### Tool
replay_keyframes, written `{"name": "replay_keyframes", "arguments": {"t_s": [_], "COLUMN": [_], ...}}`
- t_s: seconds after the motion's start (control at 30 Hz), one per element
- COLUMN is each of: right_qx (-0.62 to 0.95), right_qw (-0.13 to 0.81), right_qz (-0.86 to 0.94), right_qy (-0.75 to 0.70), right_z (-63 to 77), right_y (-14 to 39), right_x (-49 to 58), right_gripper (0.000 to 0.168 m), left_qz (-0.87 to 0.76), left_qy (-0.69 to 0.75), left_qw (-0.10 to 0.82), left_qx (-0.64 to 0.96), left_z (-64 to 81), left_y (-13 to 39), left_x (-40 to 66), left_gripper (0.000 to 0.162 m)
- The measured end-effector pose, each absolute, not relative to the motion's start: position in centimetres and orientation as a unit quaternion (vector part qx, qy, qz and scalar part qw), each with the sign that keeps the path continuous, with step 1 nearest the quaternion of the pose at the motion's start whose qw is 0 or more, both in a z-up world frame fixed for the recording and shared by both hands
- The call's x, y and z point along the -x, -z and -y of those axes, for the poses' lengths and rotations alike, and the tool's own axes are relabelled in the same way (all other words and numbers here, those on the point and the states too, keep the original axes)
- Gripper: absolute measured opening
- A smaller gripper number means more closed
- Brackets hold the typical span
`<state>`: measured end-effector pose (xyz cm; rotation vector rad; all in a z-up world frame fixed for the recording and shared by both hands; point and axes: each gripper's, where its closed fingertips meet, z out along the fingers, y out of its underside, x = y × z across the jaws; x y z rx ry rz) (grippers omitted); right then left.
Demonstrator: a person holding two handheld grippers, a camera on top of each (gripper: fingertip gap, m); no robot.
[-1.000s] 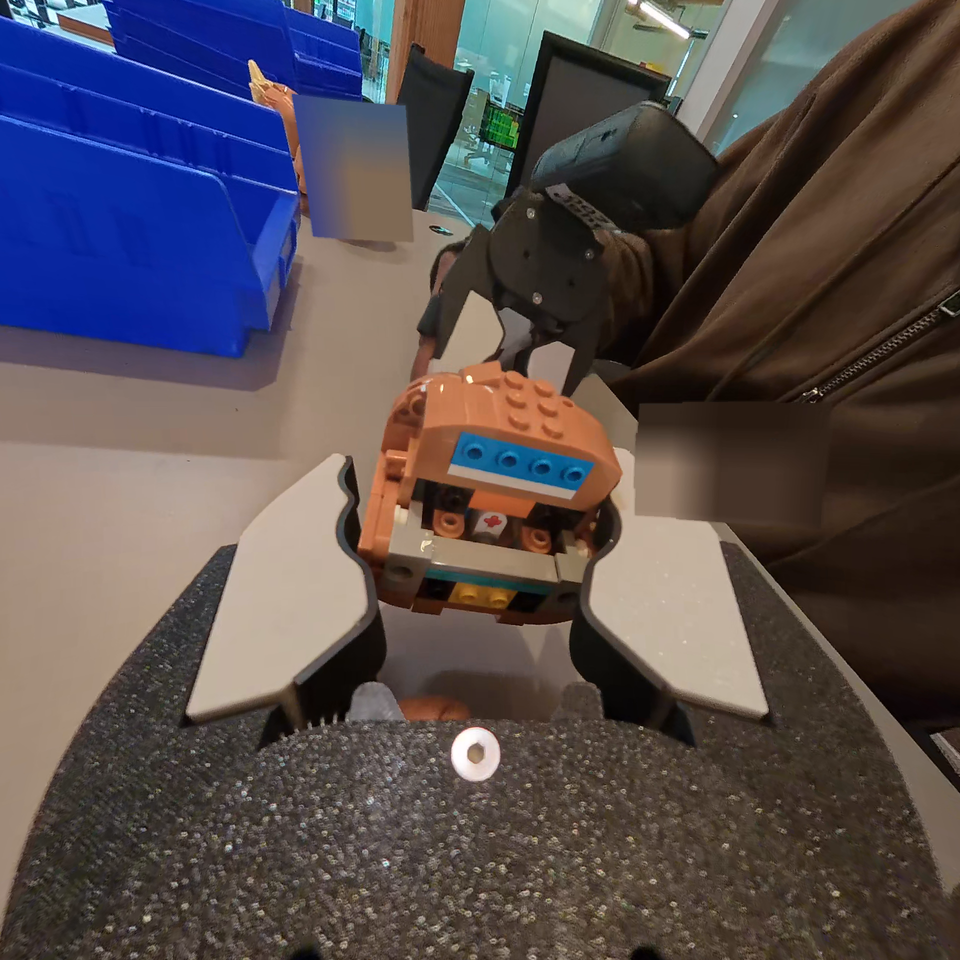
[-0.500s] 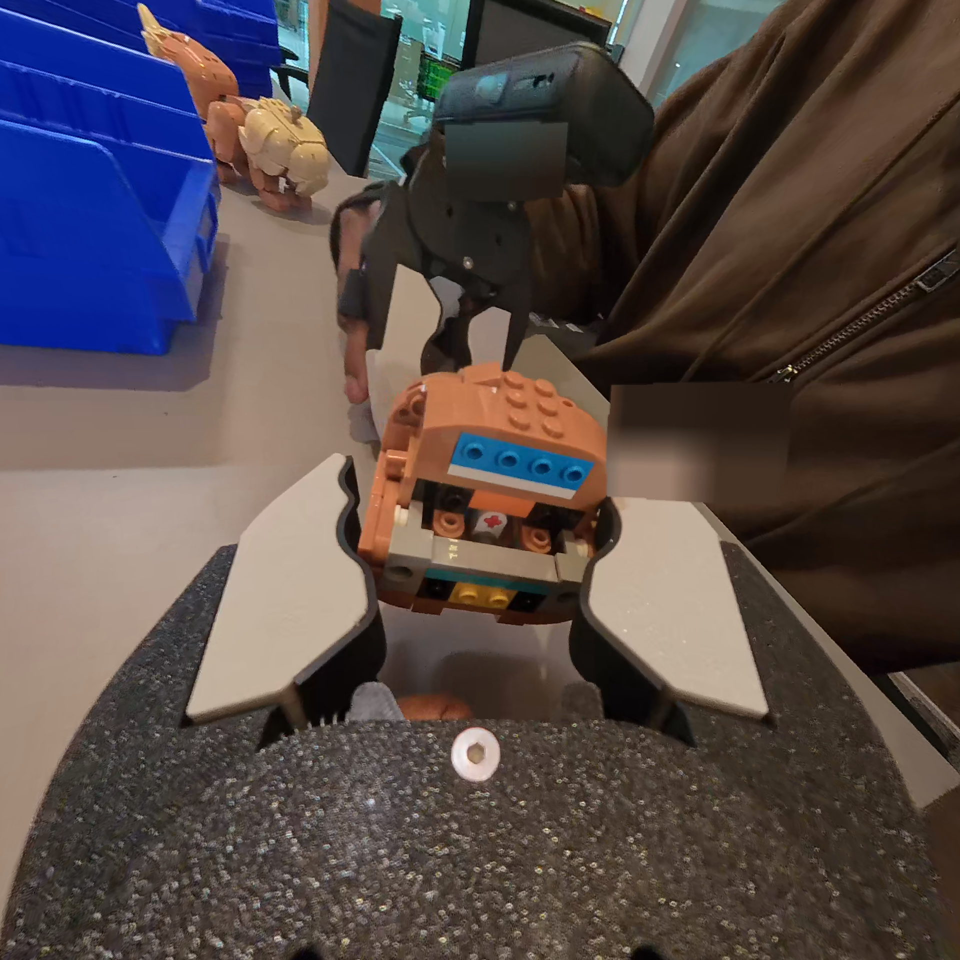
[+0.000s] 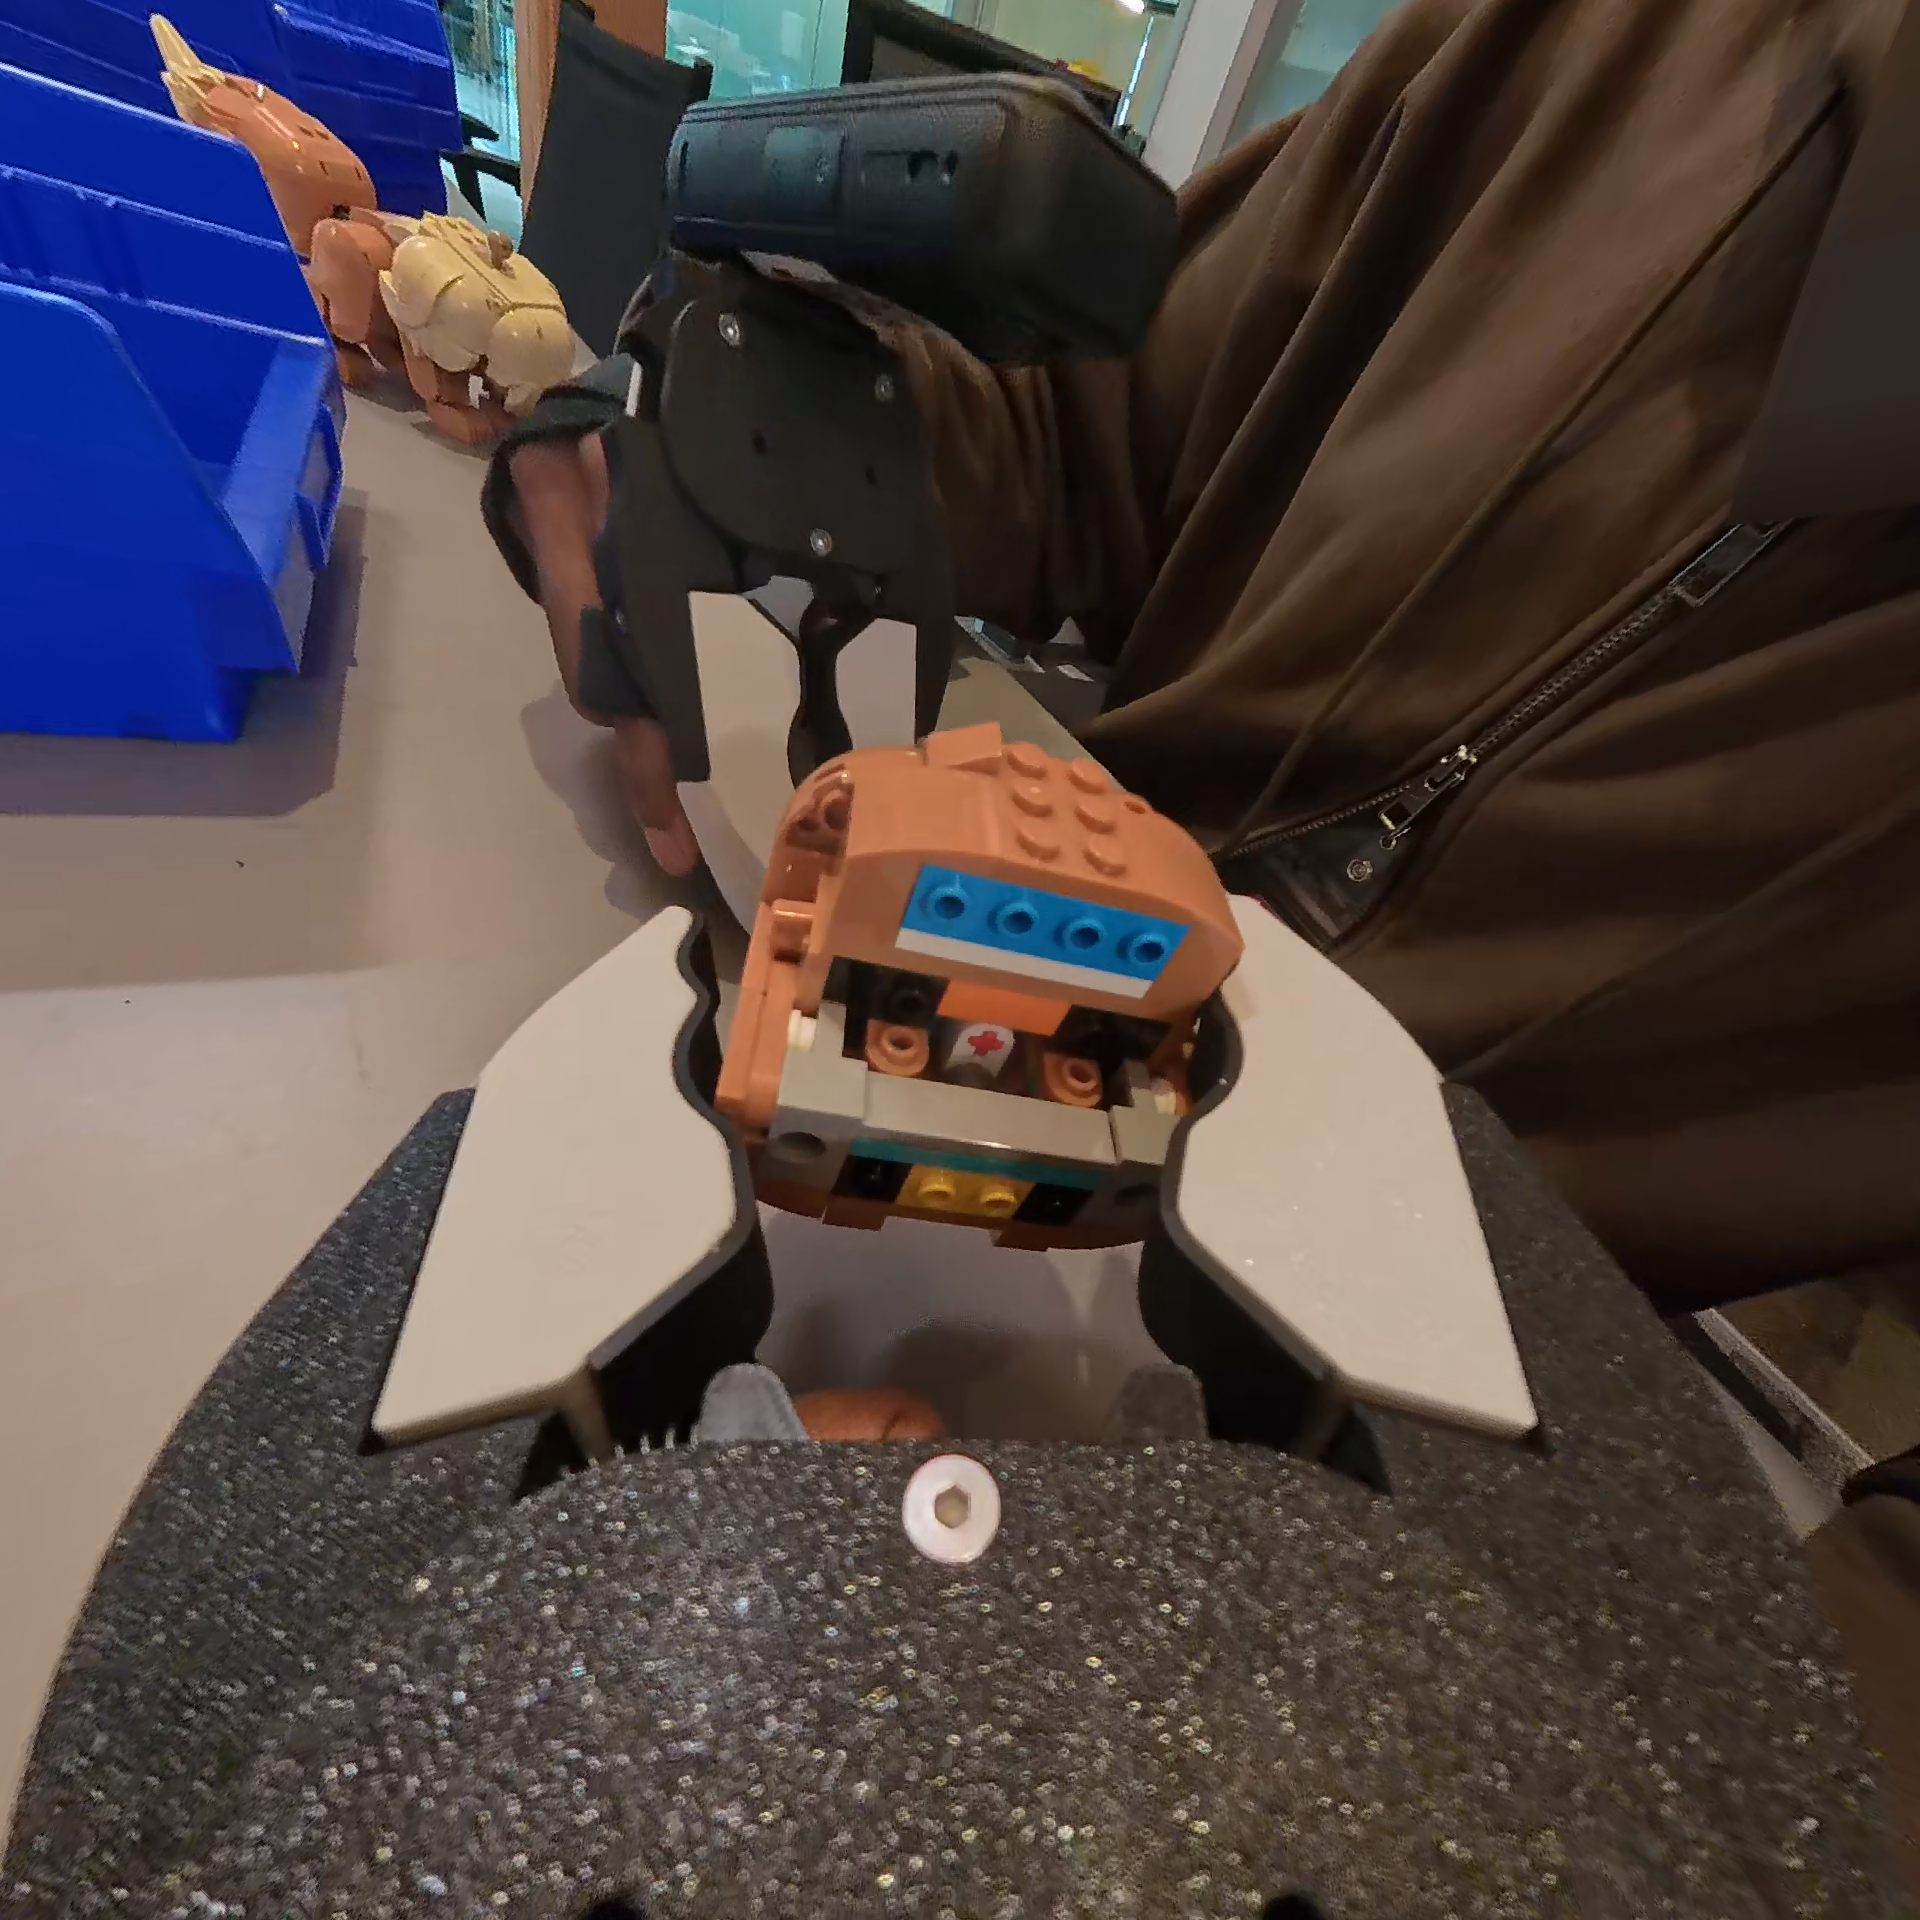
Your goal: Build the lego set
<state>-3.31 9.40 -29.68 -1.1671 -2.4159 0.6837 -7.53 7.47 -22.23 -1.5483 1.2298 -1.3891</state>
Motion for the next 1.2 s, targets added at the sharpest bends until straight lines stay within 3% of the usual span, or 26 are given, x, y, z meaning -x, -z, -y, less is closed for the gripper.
{"name": "replay_keyframes", "arguments": {"t_s": [0.23, 0.37, 1.2], "right_qx": [0.308, 0.253, 0.219], "right_qw": [0.297, 0.308, 0.231], "right_qz": [0.827, 0.832, 0.863], "right_qy": [-0.365, -0.386, -0.392], "right_z": [-7.2, -5.6, -4.7], "right_y": [20.0, 15.7, 17.1], "right_x": [5.9, 7.8, 10.3], "right_gripper": [0.007, 0.007, 0.008], "left_qz": [-0.462, -0.461, -0.47], "left_qy": [0.574, 0.582, 0.593], "left_qw": [0.352, 0.348, 0.331], "left_qx": [0.576, 0.573, 0.564], "left_z": [-6.9, -6.8, -6.1], "left_y": [21.3, 21.1, 21.1], "left_x": [7.1, 6.9, 6.5], "left_gripper": [0.089, 0.089, 0.089]}}
